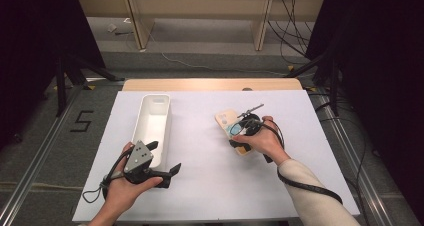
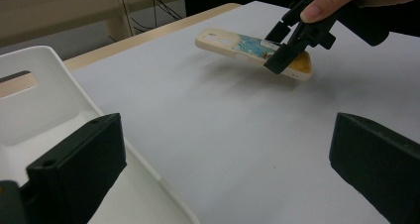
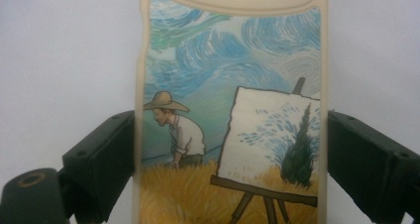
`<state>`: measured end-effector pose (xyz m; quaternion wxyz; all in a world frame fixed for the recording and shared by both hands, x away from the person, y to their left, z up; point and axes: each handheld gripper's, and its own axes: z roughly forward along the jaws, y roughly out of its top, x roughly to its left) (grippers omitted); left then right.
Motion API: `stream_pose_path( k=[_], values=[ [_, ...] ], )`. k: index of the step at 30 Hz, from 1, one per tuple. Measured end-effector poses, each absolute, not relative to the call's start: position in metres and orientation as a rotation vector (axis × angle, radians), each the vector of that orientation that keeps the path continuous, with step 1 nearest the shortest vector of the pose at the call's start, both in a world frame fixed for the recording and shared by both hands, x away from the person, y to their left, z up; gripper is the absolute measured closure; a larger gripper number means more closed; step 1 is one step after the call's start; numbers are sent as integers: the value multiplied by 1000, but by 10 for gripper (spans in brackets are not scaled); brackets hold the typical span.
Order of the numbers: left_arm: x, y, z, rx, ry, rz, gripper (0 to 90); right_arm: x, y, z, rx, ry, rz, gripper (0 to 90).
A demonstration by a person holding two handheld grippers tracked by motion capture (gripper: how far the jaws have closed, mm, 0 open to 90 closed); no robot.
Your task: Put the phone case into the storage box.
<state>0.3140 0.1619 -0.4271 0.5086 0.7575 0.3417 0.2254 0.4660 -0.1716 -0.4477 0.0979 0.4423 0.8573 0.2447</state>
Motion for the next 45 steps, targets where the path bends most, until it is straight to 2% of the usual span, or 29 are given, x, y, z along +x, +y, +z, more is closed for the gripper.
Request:
stream_pose_path(
  k=[32, 45],
  values=[
    [316, 163, -428, 1823, 833, 552, 2, 420, -219, -433, 1135, 2369, 1122, 119],
    [317, 165, -428, 1819, 839, 557, 3, 402, -225, -426, 1041, 2307, 1238, 118]
  ],
)
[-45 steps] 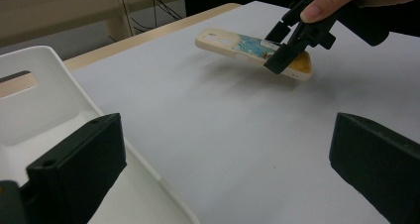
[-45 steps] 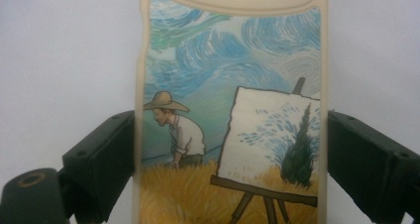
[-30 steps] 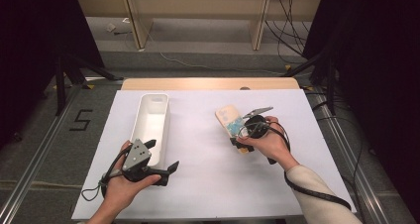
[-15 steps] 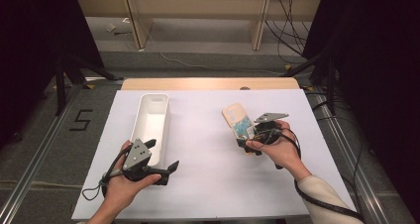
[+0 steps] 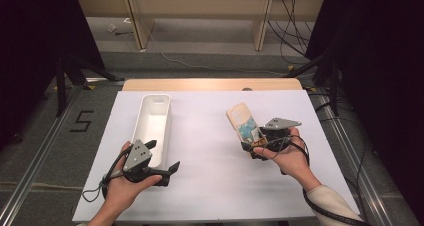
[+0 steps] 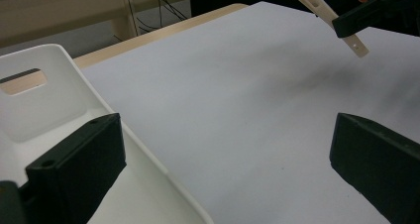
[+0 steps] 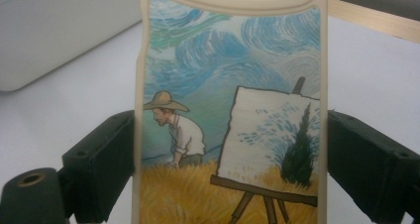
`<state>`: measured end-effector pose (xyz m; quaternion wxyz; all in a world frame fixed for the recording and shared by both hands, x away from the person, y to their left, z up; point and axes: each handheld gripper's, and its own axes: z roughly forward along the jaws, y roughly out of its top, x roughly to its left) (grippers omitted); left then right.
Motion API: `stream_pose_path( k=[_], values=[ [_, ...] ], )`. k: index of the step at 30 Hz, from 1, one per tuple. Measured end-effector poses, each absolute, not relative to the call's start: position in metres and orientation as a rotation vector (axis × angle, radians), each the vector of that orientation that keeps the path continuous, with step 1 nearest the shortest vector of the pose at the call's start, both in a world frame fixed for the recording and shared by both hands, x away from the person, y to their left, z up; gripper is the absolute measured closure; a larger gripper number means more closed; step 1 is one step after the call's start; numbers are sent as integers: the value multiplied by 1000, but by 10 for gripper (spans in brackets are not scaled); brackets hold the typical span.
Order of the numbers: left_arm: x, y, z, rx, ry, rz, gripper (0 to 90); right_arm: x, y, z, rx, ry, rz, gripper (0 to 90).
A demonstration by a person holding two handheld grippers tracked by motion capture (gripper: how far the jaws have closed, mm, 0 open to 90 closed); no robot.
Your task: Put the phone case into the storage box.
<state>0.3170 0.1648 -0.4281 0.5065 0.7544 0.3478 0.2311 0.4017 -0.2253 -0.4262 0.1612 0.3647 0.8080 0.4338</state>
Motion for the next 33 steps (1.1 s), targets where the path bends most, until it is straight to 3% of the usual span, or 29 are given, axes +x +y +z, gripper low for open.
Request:
stream_pose_path(
  k=[22, 33],
  values=[
    [323, 163, -421, 1803, 882, 567, 22, 373, -224, -427, 961, 2264, 1334, 119],
    [336, 137, -401, 1802, 864, 505, 32, 364, -221, -426, 933, 2246, 1353, 119]
  ],
)
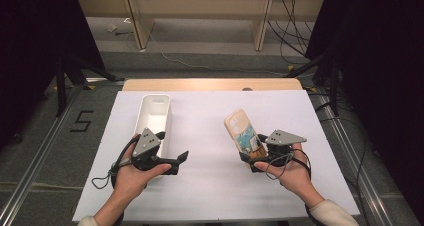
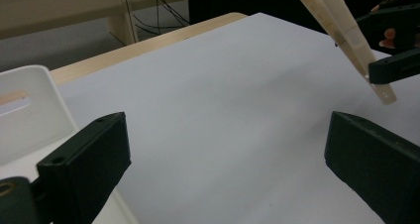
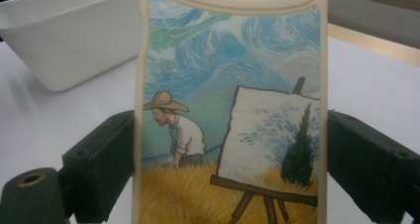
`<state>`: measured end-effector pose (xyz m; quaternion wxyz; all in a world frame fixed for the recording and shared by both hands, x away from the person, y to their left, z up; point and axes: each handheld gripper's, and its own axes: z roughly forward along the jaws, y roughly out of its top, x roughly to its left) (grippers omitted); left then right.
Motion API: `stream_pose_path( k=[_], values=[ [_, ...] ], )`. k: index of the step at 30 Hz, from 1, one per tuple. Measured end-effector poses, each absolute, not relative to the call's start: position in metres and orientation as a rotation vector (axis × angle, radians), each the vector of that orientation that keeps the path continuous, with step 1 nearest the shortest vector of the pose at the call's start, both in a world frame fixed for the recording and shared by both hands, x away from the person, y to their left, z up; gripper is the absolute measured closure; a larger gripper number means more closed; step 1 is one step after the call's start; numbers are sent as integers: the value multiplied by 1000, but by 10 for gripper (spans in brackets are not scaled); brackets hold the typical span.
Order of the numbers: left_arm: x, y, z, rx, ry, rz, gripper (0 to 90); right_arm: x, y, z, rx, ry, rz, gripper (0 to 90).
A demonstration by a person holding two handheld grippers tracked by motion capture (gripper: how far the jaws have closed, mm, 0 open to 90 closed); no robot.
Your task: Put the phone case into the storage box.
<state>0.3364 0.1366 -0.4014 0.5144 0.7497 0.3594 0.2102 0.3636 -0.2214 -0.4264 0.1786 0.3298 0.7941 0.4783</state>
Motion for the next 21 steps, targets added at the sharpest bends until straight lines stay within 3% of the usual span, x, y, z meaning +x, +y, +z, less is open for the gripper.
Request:
stream_pose_path(
  k=[21],
  values=[
    [376, 63, -368, 1860, 747, 421, 97, 355, -209, -428, 893, 2253, 1362, 119]
  ],
)
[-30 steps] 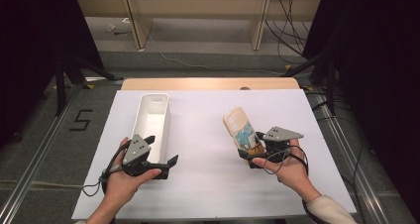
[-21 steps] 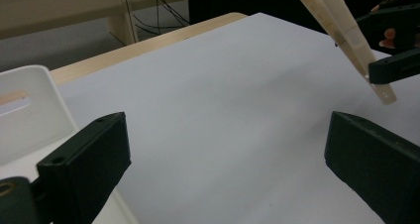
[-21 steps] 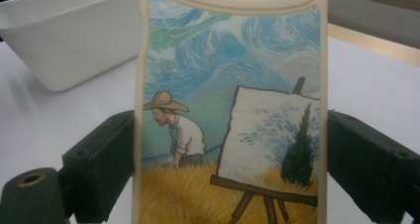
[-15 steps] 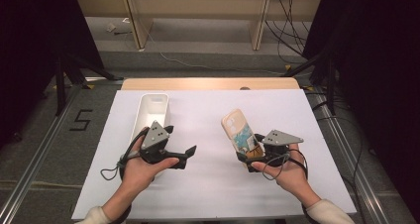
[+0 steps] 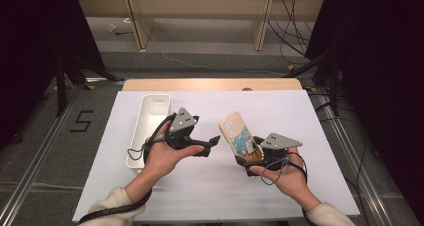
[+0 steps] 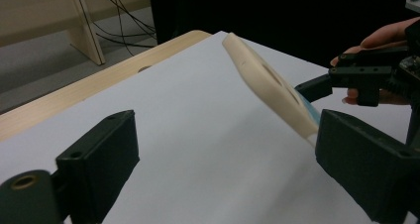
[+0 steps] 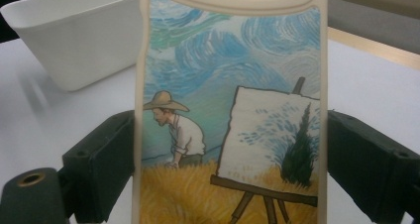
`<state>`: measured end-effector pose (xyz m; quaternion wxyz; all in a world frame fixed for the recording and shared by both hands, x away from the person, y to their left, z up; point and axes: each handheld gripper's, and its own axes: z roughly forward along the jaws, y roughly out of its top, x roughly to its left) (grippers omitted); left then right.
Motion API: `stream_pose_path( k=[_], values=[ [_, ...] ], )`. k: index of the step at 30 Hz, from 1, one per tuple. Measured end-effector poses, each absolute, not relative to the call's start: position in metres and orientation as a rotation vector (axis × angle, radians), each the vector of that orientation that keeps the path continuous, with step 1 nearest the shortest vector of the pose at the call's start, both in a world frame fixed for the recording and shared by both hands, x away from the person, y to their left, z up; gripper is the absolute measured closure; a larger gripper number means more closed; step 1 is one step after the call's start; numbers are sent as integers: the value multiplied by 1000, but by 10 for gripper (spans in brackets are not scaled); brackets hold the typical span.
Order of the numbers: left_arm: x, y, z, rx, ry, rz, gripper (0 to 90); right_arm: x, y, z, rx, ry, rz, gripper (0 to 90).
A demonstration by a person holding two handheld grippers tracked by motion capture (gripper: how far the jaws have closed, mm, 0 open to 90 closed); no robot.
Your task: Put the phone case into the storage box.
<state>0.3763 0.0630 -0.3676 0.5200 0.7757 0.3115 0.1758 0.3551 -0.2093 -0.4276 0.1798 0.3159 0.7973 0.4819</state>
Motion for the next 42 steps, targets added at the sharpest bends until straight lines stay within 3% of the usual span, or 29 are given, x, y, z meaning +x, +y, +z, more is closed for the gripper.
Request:
stream_pose_path(
  k=[13, 22, 42],
  values=[
    [402, 19, -357, 1906, 762, 342, 187, 354, -206, -428, 874, 2249, 1365, 119],
    [416, 5, -357, 1920, 838, 298, 375, 354, -205, -428, 865, 2250, 1363, 119],
    [423, 1, -355, 1857, 934, 138, 659, 353, -202, -429, 830, 2222, 1333, 116]
  ],
)
